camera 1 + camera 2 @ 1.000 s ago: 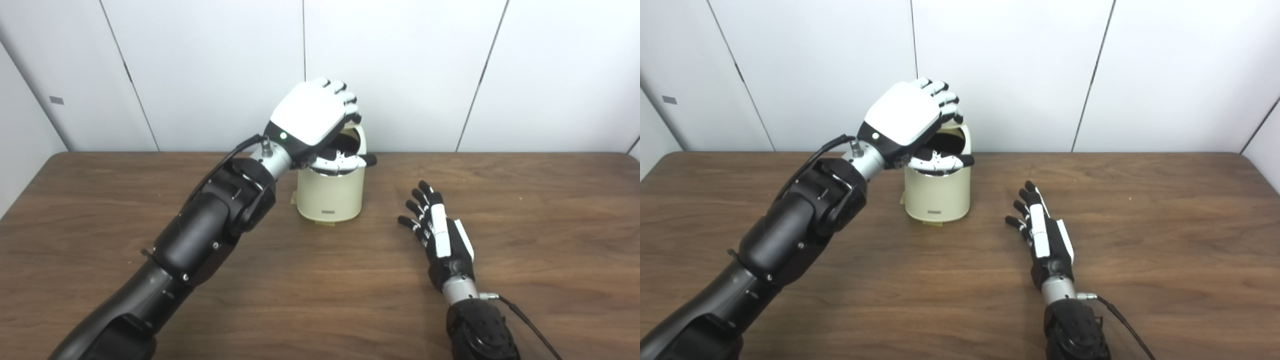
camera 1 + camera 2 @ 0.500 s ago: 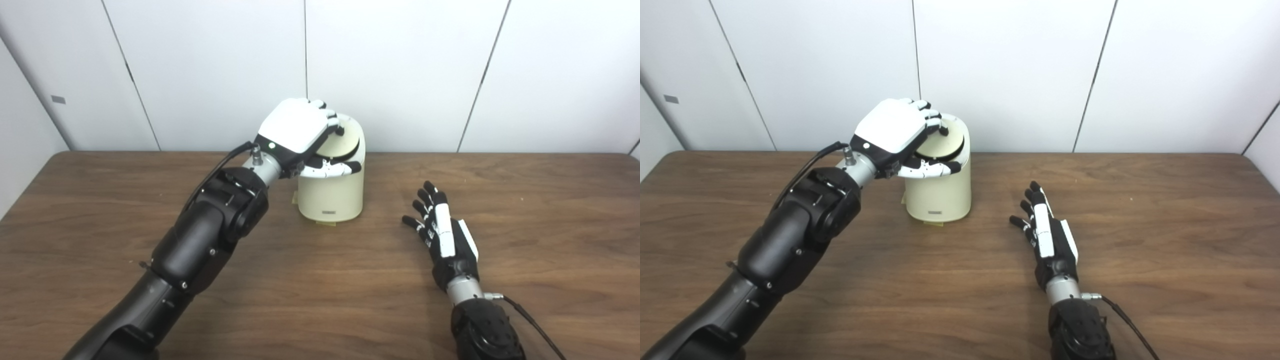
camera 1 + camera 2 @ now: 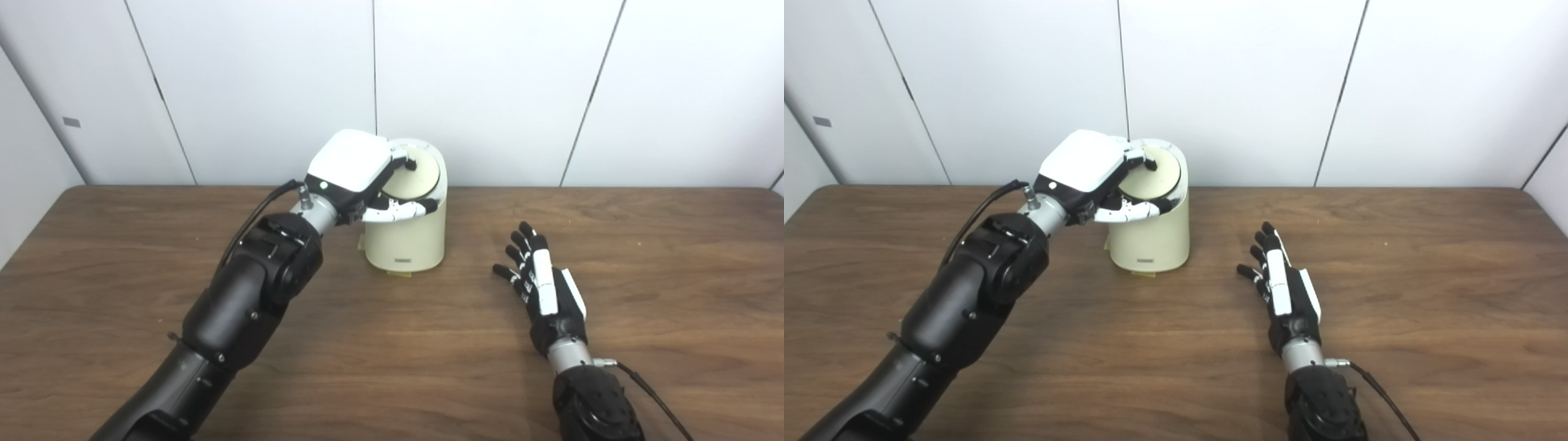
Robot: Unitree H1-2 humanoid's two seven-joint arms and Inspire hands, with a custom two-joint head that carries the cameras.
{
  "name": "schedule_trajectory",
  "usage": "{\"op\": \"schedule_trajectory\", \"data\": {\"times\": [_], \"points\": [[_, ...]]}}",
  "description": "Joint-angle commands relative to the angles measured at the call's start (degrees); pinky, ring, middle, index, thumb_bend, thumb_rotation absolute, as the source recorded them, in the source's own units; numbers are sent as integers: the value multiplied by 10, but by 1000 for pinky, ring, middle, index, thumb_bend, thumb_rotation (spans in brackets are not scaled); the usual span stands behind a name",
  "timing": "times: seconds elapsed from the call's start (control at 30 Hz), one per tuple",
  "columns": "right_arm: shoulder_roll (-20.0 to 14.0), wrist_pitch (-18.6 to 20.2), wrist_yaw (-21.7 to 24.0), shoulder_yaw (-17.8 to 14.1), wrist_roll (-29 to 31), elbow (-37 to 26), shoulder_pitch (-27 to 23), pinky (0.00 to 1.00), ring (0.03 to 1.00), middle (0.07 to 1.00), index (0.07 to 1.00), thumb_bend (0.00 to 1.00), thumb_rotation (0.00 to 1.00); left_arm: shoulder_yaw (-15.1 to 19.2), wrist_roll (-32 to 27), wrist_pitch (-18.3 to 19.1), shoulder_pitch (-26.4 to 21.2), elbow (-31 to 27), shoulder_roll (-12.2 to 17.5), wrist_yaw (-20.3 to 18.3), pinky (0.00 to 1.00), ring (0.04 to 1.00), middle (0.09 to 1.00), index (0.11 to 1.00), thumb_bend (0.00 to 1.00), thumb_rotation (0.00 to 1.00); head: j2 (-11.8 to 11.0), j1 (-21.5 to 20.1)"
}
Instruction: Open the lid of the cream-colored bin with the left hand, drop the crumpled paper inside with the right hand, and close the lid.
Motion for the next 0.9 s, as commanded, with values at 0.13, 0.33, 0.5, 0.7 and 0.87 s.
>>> {"op": "schedule_trajectory", "data": {"times": [0.13, 0.33, 0.5, 0.7, 0.87], "points": [[-2, 20, -1, -2, -1, -17, 1, 884, 953, 964, 981, 636, 1000, -9, 20, -7, -10, -34, 13, -8, 885, 886, 837, 791, 587, 1000, 6, 0], [-5, 31, 3, -2, 2, -29, 4, 888, 956, 968, 986, 632, 1000, -12, 32, -11, -3, -45, 15, -15, 883, 889, 834, 786, 606, 1000, 19, 0], [-4, 45, 0, -1, -1, -37, 3, 890, 964, 968, 987, 637, 1000, -16, 42, -15, 3, -53, 20, -22, 895, 896, 840, 792, 606, 1000, 26, -2], [-1, 47, -1, 3, -4, -48, 7, 859, 954, 968, 993, 636, 1000, -21, 54, -19, 12, -40, 23, -19, 889, 892, 839, 785, 618, 1000, 34, -7], [0, 59, 2, 7, -3, -58, 10, 869, 960, 970, 998, 634, 1000, -30, 74, 0, 9, -40, 20, -61, 910, 886, 825, 757, 628, 1000, 36, -8]]}}
